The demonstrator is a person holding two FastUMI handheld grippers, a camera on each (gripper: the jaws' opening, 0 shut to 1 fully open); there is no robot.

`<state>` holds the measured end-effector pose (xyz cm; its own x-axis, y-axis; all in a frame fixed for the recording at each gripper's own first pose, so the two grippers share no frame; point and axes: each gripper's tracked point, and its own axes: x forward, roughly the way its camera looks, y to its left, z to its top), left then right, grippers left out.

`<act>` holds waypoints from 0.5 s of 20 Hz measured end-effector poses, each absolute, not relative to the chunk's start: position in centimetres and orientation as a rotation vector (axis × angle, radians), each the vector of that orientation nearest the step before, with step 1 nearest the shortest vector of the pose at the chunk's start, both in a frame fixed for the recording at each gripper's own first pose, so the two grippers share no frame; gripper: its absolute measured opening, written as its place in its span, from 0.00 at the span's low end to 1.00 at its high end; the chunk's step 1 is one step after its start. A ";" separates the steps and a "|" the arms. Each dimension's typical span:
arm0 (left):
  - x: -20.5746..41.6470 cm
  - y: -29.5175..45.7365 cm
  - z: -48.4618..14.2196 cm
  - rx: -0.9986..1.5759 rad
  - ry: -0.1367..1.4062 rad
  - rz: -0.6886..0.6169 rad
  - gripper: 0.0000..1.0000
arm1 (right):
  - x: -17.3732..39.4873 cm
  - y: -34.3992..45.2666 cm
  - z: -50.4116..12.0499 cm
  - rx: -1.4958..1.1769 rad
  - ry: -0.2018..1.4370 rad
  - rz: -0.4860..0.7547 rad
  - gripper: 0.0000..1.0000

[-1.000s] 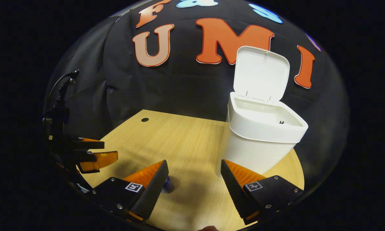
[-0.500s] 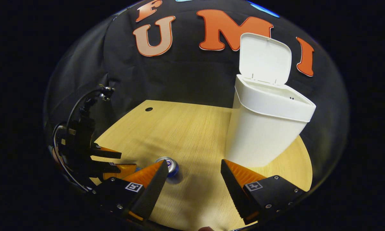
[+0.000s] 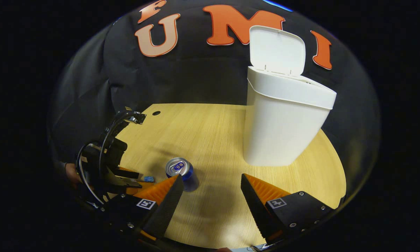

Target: Press the lid of the desktop garbage bin to open it, pick up the crumpled paper on the desktop and throw it into the bin, then pick up the pop can on the desktop and drop it into the bin, and finally close the garbage bin lid.

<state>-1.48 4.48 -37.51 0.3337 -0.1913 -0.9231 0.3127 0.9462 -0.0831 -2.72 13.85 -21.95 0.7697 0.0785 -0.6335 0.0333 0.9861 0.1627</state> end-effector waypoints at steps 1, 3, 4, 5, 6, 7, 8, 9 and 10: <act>-0.9 4.5 -37.4 0.135 1.195 -0.332 0.90 | -3.0 14.0 -22.3 0.186 0.705 0.025 0.99; 0.8 4.2 -35.8 0.161 1.189 -0.339 0.80 | -3.2 14.1 -22.6 0.216 0.716 0.018 0.99; 1.5 4.0 -35.4 0.170 1.194 -0.348 0.77 | -3.4 14.0 -22.7 0.218 0.719 0.013 0.99; 2.4 3.8 -34.6 0.169 1.192 -0.350 0.61 | -3.4 13.9 -22.8 0.215 0.723 0.009 0.99; 3.2 3.7 -33.9 0.169 1.201 -0.340 0.45 | -3.3 13.7 -22.8 0.212 0.725 0.006 0.99; 4.2 3.5 -33.1 0.167 1.203 -0.341 0.29 | -3.2 13.7 -22.8 0.212 0.725 0.006 0.99; 5.1 3.4 -32.3 0.167 1.205 -0.349 0.29 | -3.1 13.7 -22.7 0.213 0.723 0.007 0.99; 6.5 3.3 -31.4 0.148 1.201 -0.336 0.29 | -2.9 13.7 -22.7 0.213 0.721 0.011 0.99; 7.4 3.0 -30.4 0.124 1.218 -0.337 0.17 | -2.8 13.9 -22.6 0.212 0.721 0.017 0.99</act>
<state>7.44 3.03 -30.41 0.3030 -0.1870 -0.9345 0.3192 0.9438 -0.0854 -2.78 13.90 -22.64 0.7520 0.0881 -0.6532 0.0577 0.9784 0.1984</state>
